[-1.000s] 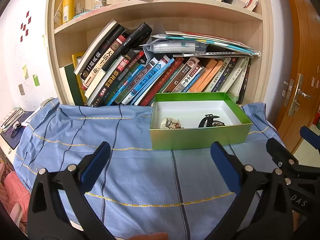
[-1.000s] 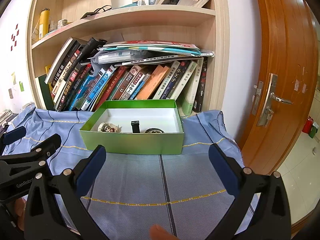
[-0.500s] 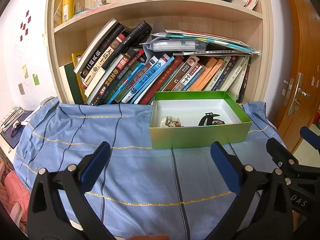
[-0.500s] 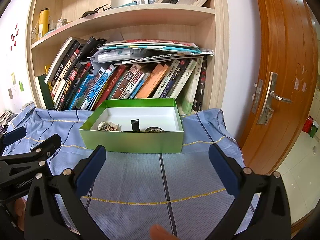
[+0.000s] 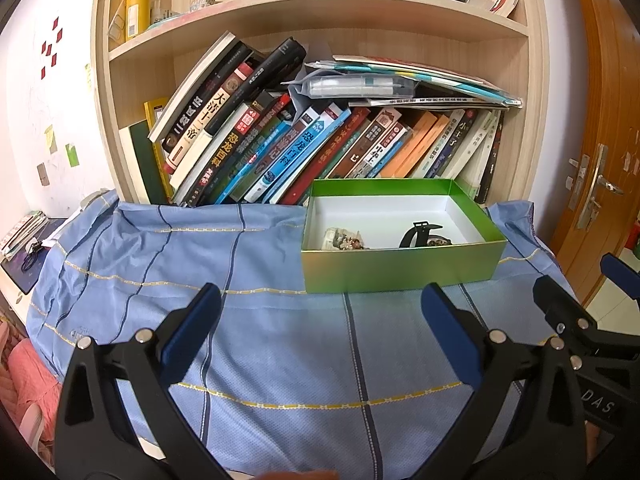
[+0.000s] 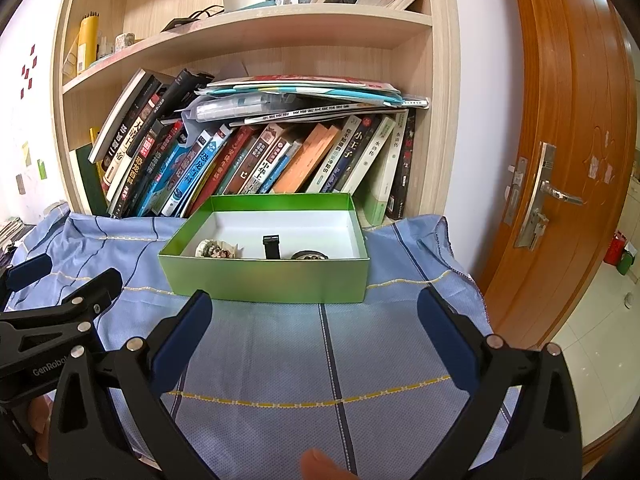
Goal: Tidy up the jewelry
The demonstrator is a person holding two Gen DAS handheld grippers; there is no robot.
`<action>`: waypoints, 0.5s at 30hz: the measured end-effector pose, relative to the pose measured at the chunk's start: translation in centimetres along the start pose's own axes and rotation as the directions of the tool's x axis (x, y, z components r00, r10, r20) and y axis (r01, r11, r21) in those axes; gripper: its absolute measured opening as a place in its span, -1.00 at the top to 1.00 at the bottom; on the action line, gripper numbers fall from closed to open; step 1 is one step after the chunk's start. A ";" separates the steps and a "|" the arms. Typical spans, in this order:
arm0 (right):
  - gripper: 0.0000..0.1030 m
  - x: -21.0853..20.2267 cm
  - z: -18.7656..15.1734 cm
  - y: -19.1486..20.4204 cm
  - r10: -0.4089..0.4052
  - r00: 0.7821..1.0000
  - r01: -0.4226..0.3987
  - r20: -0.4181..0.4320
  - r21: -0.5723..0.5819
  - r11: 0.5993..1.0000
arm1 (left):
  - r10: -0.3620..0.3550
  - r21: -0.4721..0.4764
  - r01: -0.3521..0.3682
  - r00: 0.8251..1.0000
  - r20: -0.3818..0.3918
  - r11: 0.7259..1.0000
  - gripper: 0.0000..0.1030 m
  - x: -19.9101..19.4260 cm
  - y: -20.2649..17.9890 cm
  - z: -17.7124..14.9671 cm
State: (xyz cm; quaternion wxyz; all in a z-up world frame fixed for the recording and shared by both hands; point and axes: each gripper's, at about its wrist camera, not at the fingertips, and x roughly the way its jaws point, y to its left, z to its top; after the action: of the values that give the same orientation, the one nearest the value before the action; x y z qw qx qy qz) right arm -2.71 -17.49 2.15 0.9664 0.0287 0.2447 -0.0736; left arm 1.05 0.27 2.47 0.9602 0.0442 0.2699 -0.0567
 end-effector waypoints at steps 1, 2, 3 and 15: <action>-0.94 0.0 0.1 0.0 0.000 1.000 0.000 0.000 0.001 1.000 | 0.000 0.000 0.000 1.000 0.000 1.000 -0.92 0.0 0.0 0.0; -0.94 0.0 0.1 0.0 0.001 1.000 -0.001 -0.001 0.001 1.000 | 0.001 -0.001 -0.001 1.000 0.000 1.000 -0.92 0.0 0.1 -0.1; -0.94 0.0 0.0 0.0 0.001 1.000 -0.001 -0.001 0.001 1.000 | 0.001 -0.001 -0.001 1.000 -0.001 1.000 -0.92 0.0 0.1 -0.1; -0.94 0.2 0.0 0.1 -0.001 1.000 0.001 -0.010 0.004 1.000 | 0.006 0.007 -0.006 1.000 -0.012 1.000 -0.92 0.4 0.1 -0.4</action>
State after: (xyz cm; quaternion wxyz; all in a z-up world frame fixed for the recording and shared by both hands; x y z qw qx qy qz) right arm -2.51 -17.42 2.05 0.9651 0.0309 0.2492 -0.0744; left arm 1.21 0.36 1.91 0.9586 0.0488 0.2753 -0.0544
